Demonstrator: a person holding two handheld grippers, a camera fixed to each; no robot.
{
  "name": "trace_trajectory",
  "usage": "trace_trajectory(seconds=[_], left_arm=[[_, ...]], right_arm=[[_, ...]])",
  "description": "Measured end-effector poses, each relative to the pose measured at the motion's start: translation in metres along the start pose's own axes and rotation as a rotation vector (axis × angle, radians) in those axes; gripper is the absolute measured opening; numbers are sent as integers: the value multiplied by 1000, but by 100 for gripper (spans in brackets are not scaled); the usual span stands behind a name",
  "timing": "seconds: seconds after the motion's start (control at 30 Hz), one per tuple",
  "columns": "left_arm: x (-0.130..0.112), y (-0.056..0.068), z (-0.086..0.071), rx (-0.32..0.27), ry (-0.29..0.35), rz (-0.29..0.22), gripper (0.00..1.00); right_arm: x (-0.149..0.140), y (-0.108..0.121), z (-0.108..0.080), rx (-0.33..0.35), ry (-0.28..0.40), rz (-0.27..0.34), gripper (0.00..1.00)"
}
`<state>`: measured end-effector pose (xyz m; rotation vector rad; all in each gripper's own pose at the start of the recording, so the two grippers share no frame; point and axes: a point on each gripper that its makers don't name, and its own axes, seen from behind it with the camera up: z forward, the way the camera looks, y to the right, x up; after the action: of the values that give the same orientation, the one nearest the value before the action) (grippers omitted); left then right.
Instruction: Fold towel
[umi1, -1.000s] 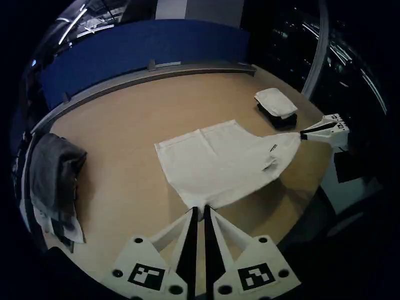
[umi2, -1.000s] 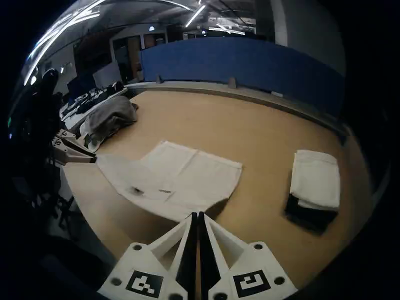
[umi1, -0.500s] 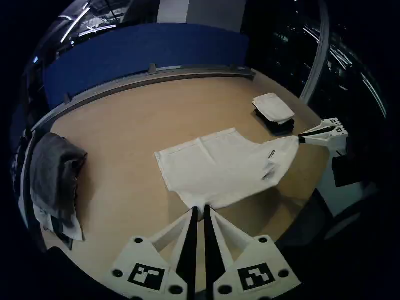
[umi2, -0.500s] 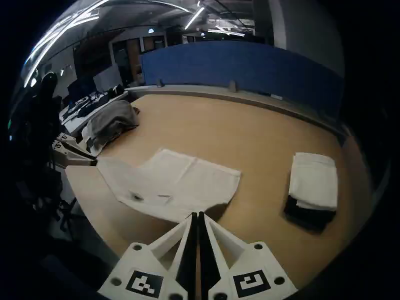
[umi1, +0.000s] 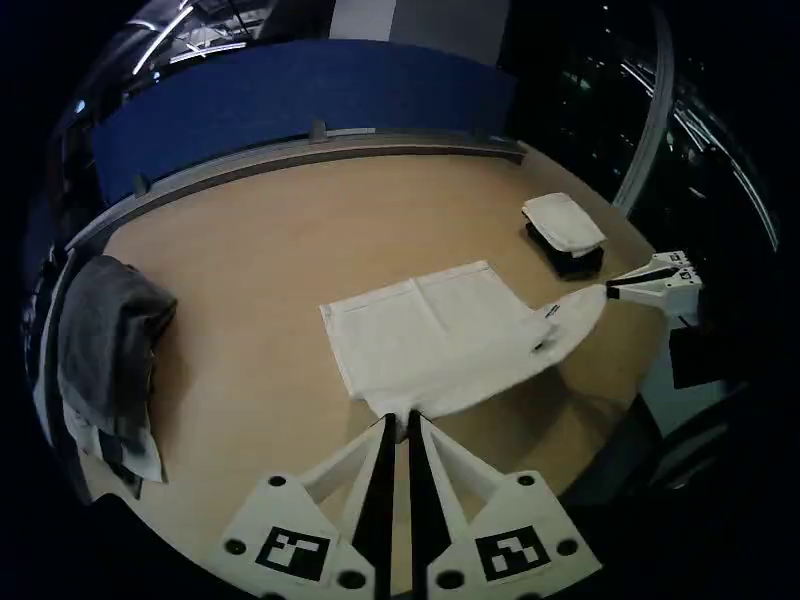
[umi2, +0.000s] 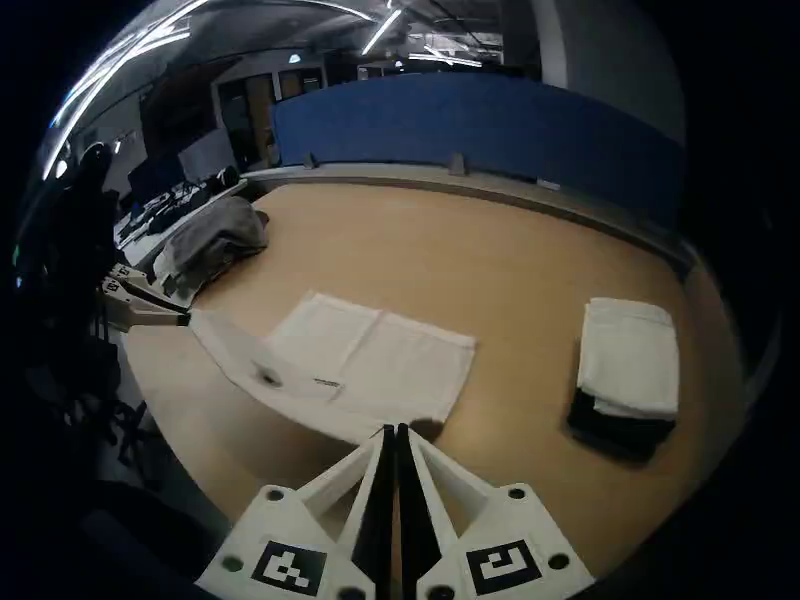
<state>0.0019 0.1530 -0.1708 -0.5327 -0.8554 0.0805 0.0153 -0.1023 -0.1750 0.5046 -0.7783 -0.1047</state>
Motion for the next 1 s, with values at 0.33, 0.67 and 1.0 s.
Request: trace_trajectory(seconds=[0.33,0.67,1.0], left_arm=[[18,-15,33,20,-1,-22,9],[28,-34,73,34,-13,-48,9],[43,-48,101,48,-13,-43,9]], right_arm=[[13,22,33,-26,-3,3,2],[21,41,70,-46,-17,34,2],[31,59,100,-65,-31,43,2]])
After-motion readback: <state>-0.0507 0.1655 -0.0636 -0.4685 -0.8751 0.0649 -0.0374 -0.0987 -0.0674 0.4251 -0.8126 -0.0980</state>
